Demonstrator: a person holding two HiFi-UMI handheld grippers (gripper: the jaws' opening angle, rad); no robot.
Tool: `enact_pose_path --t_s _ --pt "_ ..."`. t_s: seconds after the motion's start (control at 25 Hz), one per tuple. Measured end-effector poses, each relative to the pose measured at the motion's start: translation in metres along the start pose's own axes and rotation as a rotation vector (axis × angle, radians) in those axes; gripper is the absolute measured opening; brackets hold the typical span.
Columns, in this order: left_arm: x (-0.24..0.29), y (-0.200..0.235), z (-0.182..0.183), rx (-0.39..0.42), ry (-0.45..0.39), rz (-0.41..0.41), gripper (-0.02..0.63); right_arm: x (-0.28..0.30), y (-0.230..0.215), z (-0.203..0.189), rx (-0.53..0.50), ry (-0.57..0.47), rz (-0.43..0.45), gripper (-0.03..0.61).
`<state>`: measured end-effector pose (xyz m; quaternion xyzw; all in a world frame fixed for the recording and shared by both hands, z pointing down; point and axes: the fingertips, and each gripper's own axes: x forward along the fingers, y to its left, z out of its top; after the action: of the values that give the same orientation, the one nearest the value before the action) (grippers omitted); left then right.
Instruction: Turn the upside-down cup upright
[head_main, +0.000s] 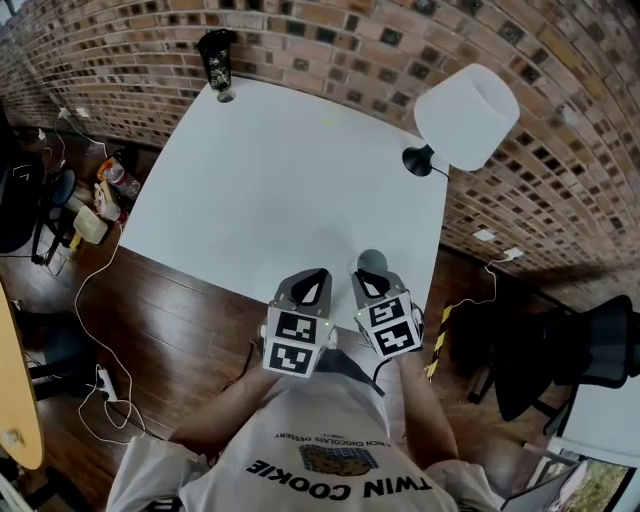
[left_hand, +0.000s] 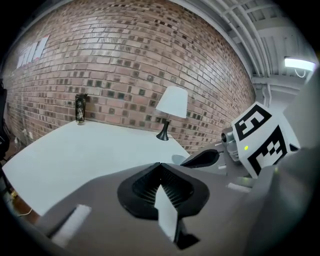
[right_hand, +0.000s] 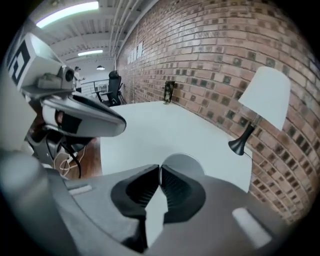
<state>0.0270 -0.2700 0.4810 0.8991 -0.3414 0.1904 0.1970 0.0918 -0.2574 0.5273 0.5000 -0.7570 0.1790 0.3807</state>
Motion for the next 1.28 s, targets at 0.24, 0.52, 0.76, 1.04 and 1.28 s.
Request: enact_pose_path --t_s 0.24,0.52,0.76,1.04,1.28 --pt "0.010 -0.006 0.006 0.000 -0.005 0.024 0.005 -0.010 -0.011 0.012 0.434 -0.191 0.230 0.018" --pt "0.022 -0.015 0.011 0.011 0.001 0.052 0.005 -0.003 -0.035 -0.009 0.860 -0.315 0.409 0.018" --pt "0.032 -0.025 0.014 0.019 0.008 0.061 0.005 0.003 -0.049 -0.027 1.128 -0.369 0.518 0.020" --pt "0.035 -0.025 0.014 0.023 0.013 0.078 0.005 0.012 -0.058 -0.052 1.295 -0.363 0.547 0.023" --pt "0.033 -0.022 0.010 0.011 0.018 0.090 0.005 0.006 -0.056 -0.049 1.260 -0.370 0.533 0.074"
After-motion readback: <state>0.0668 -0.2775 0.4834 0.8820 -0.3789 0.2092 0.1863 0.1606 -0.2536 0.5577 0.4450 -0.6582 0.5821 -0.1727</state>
